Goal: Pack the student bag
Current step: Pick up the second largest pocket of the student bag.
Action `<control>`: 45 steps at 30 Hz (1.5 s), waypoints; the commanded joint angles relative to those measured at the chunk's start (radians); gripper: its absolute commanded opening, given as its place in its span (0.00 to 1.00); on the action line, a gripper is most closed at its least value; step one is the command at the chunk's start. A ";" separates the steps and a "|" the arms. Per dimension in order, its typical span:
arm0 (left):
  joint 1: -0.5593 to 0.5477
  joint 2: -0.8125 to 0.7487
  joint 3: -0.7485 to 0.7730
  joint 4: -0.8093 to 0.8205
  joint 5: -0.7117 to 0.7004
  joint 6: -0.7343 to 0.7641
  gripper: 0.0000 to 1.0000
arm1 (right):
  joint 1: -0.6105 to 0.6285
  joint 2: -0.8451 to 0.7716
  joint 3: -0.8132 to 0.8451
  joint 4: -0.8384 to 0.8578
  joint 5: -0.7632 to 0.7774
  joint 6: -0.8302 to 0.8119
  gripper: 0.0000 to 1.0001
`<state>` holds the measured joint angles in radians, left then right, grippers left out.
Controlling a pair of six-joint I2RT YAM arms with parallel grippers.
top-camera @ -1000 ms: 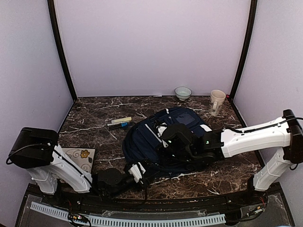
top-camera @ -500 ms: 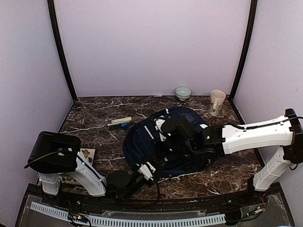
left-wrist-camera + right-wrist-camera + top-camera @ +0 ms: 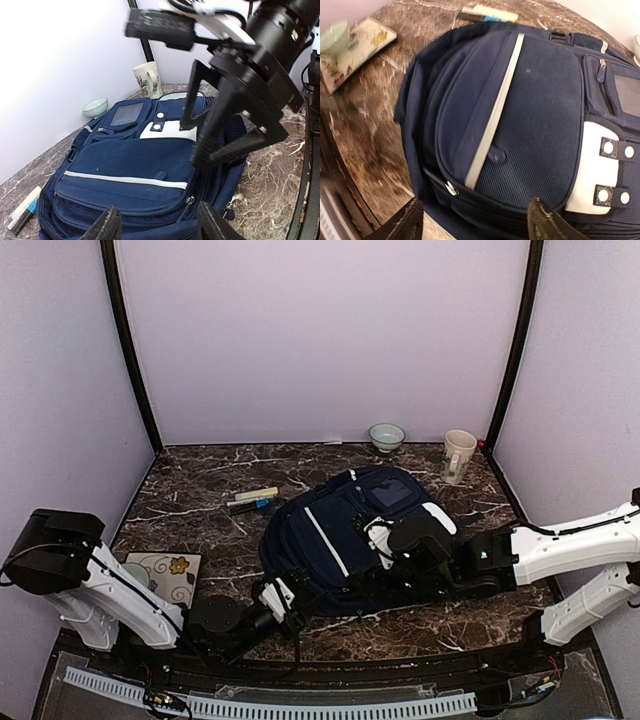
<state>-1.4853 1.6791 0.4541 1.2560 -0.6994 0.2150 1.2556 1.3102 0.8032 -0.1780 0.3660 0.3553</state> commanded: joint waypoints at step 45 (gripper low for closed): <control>0.016 -0.315 -0.268 -0.049 0.023 -0.110 0.49 | -0.025 0.197 -0.252 0.568 0.059 -0.781 0.39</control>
<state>-1.4746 1.3609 0.2008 1.1687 -0.6865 0.1078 1.2449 1.4906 0.5762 0.2829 0.4515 -0.4290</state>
